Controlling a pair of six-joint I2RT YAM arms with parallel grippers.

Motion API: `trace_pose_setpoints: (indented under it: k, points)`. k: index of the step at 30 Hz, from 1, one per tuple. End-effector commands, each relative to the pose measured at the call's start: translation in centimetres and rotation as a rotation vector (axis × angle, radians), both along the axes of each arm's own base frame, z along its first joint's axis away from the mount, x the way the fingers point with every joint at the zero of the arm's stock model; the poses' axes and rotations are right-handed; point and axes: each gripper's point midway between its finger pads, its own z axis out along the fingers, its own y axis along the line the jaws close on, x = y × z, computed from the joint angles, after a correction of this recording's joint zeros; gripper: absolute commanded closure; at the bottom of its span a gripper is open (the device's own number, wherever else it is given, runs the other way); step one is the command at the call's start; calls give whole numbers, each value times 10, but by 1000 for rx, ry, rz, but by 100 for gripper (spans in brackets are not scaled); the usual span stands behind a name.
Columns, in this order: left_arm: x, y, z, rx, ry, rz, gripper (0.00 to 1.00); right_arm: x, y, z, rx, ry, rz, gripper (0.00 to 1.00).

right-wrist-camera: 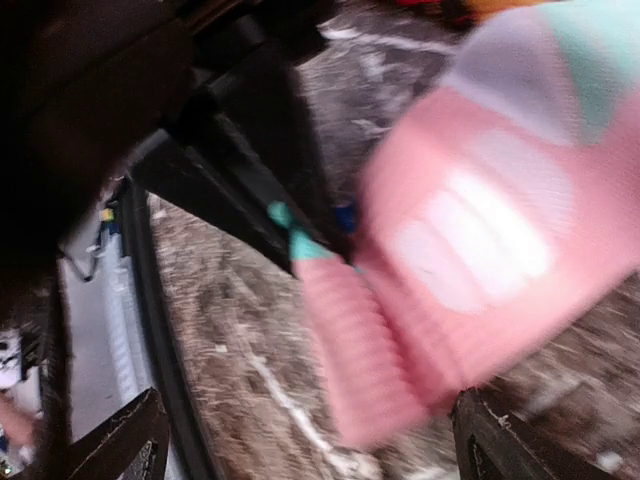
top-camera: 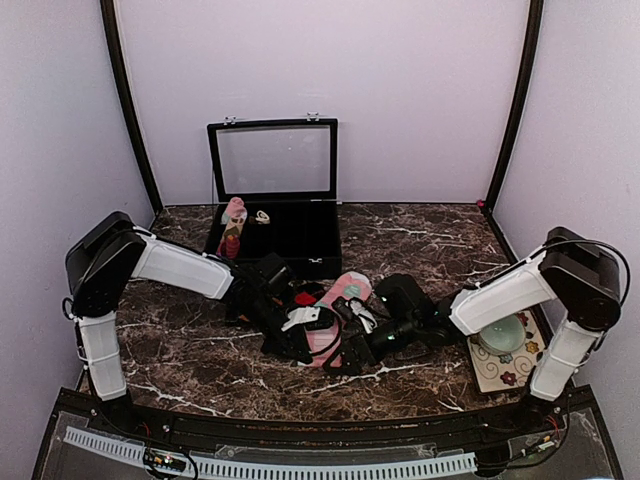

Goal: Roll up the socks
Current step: Roll the sock at the center of the board.

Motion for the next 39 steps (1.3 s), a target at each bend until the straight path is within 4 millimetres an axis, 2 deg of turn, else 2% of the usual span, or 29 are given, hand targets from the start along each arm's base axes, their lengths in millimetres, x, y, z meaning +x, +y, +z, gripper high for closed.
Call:
trace_pose_setpoints:
  k: [1, 4, 6, 8, 10, 12, 13, 15, 16, 18, 22, 24, 28, 31, 39]
  points:
    - [-14, 21, -21, 149, 201, 67, 100, 20, -51, -40, -233, -94, -180, 1]
    - [-9, 22, -25, 176, 245, 103, 100, 31, -71, -34, -264, -184, -261, 1]
    - [-6, 25, -25, 179, 268, 120, 100, 46, -88, -18, -295, -292, -364, 1]
    - [-5, 25, -25, 180, 272, 130, 100, 60, -102, 15, -277, -467, -467, 1]
    - [-5, 25, -26, 185, 278, 134, 100, 67, -111, 58, -159, -593, -555, 1]
    - [-7, 24, -26, 184, 307, 131, 100, 80, -140, 86, -66, -606, -795, 0]
    - [-7, 25, -26, 184, 324, 132, 100, 80, -148, 91, -6, -577, -842, 0]
    - [-7, 25, -27, 195, 351, 138, 100, 69, -136, 116, 168, -669, -708, 0]
    - [-7, 25, -28, 197, 370, 141, 100, 64, -131, 123, 200, -729, -654, 0]
    - [-6, 26, -29, 207, 422, 163, 100, 54, -119, 122, 157, -832, -523, 0]
    - [1, 25, -33, 219, 519, 201, 100, 15, -81, 96, 58, -977, -165, 2]
    - [4, 25, -33, 217, 546, 216, 100, -1, -64, 81, 24, -1008, -34, 7]
    - [9, 25, -35, 220, 591, 244, 100, -21, -37, 65, -1, -1047, 115, 24]
    - [10, 27, -40, 238, 601, 248, 100, -28, -16, 54, -17, -1066, 211, 35]
    - [12, 32, -46, 262, 581, 257, 100, -24, 20, 33, -50, -1128, 366, 45]
